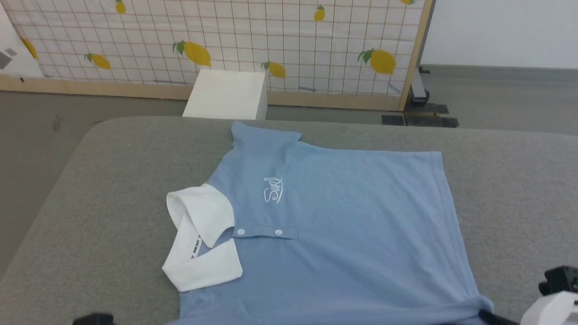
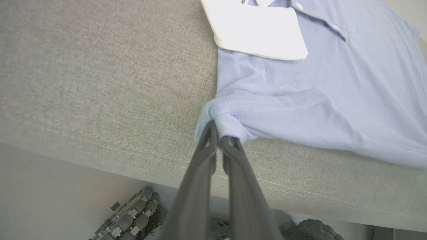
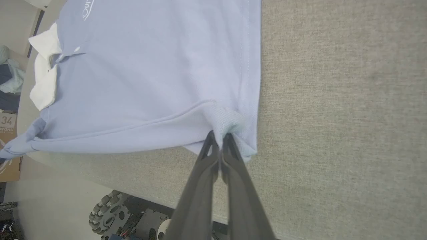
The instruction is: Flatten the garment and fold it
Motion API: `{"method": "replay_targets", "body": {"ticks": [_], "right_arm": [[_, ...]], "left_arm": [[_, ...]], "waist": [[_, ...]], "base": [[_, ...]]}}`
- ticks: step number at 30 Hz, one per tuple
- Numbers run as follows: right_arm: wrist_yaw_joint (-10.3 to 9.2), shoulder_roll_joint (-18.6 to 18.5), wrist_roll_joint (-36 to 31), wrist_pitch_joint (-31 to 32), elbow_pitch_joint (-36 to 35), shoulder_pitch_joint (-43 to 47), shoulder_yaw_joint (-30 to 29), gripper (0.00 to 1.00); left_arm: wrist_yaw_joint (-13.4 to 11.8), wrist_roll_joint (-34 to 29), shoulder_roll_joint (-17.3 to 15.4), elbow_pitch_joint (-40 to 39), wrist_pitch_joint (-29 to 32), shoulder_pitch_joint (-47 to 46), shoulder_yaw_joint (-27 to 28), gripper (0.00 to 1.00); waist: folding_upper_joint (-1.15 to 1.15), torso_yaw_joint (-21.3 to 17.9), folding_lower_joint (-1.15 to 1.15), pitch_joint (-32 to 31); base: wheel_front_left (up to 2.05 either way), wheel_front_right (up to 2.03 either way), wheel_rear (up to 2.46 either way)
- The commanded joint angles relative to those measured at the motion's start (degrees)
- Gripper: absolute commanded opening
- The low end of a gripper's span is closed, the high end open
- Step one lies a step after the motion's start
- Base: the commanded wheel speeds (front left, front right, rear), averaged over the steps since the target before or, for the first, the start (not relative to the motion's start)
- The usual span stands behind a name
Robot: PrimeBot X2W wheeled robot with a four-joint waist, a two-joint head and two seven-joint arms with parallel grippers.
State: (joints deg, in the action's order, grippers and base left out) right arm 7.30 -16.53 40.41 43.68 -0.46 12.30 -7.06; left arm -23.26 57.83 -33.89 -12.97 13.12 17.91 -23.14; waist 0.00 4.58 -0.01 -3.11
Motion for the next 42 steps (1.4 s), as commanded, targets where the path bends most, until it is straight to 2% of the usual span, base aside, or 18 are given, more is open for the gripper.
{"method": "replay_targets", "body": {"ticks": [1, 6, 12, 23, 31, 39, 40, 41, 42], "right_arm": [[0.19, 0.1, -0.6, 0.8, -1.0, -1.8, -0.5, 0.0], [0.19, -0.2, -2.0, 4.2, -4.3, -6.6, -1.2, 0.0], [0.19, -0.9, -3.6, 7.7, -5.5, -13.5, -1.2, 0.0], [0.19, -2.0, -7.0, 12.2, -2.2, -26.1, 1.7, 0.0], [0.19, -2.4, -10.0, 13.7, 1.5, -31.1, 3.4, 0.0], [0.19, -2.4, -11.3, 16.8, 3.8, -31.5, 4.8, 0.0], [0.19, -2.0, -11.2, 16.7, 4.0, -31.6, 4.6, 0.38], [0.19, -1.7, -11.0, 16.3, 4.0, -31.7, 4.4, 1.0], [0.19, -1.5, -10.9, 16.1, 4.1, -31.7, 4.2, 1.0]], "left_arm": [[-0.3, -1.5, -1.2, -0.7, 0.0, -2.3, 0.5, 0.0], [0.7, -3.5, -3.4, -1.3, 1.2, -9.7, 1.5, 0.0], [3.9, -5.8, -4.0, 1.1, 2.7, -21.0, 1.0, 0.0], [10.4, -8.1, 0.0, 12.7, 5.4, -39.4, -2.9, 0.0], [14.5, -8.7, 3.9, 22.1, 3.4, -45.9, -4.8, 0.0], [17.2, -8.3, 6.4, 28.3, 2.9, -48.4, -6.3, 0.0], [17.6, -8.1, 7.0, 29.9, 2.6, -48.7, -6.6, 1.0], [17.7, -7.9, 7.1, 30.4, 2.7, -48.7, -6.6, 1.0], [17.7, -7.9, 7.0, 30.7, 2.7, -48.8, -6.5, 1.0]], "waist": [[0.0, -0.3, 0.01, 1.1], [0.0, -0.6, 0.01, 4.3], [0.0, -1.1, 0.01, 9.2], [0.0, -1.5, 0.01, 19.8], [0.0, -1.0, 0.01, 25.4], [0.0, -0.8, 0.01, 26.4], [0.0, -0.8, 0.01, 25.3], [0.0, -0.8, 0.01, 24.6], [0.0, -0.9, 0.01, 24.1]], "base": [[0.0, 0.0, 0.0], [0.0, 0.0, 0.0], [0.0, 0.0, 0.0], [0.0, 0.0, 0.0], [0.0, 0.0, 0.0], [0.0, 0.0, 0.0], [0.0, 0.0, 0.0], [0.0, 0.0, 0.0], [0.0, 0.0, 0.0]]}}
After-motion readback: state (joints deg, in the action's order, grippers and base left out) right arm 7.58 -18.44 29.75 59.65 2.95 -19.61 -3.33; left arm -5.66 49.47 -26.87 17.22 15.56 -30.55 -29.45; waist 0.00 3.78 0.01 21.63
